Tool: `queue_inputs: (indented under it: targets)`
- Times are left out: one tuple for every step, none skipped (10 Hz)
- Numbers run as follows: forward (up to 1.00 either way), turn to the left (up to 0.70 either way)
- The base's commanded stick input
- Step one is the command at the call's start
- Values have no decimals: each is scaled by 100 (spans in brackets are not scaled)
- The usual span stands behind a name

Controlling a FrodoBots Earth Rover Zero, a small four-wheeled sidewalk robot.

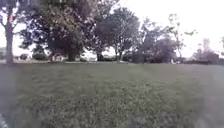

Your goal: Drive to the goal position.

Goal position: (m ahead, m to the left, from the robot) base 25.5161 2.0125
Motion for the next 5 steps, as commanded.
queue_inputs:
  targets:
    - [70,0]
    - [70,0]
    - [70,0]
    - [70,0]
    - [70,0]
